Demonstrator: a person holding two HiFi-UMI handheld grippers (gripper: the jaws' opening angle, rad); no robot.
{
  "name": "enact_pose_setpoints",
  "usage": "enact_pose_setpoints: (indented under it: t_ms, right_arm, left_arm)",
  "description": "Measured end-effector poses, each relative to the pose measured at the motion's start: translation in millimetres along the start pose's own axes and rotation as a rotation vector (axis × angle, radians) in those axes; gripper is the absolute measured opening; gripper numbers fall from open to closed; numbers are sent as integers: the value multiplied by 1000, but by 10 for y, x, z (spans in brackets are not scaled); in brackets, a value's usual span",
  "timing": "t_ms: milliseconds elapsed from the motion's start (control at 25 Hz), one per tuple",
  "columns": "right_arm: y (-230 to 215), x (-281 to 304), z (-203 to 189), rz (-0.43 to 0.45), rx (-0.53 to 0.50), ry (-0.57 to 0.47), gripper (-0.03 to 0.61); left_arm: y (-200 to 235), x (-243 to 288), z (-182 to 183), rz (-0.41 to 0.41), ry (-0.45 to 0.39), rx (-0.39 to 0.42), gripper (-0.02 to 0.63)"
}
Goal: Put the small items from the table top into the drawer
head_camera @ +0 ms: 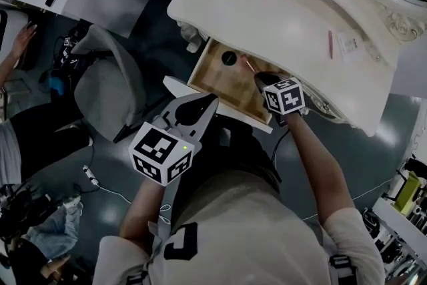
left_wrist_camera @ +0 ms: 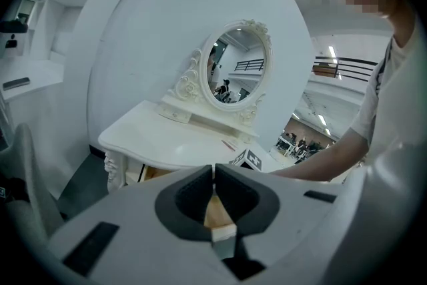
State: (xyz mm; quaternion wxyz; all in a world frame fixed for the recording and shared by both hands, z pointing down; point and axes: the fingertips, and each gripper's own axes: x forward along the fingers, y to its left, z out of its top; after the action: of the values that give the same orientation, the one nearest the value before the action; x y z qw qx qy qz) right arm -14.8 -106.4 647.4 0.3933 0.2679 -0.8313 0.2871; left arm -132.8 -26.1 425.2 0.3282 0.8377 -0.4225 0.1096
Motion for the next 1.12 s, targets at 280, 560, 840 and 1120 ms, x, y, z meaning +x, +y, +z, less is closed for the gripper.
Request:
enact_pose_setpoints:
  t_ms: [280,560,840,1120]
  right_arm:
    - [-93,222,-32,-10,45,23,55]
    - [-221,359,-45,-28,100,36,54]
    - [-351,473,15,-65,183,8,55]
    - [-505,536,43,-139,247,-35,55]
  left_arm:
    - [104,13,-54,18,20,-26,66]
    - [179,49,-77,23,31,-45,66]
    - [246,67,-53,21,32,-48,66]
    - [357,5,-55,38,44,-44,66]
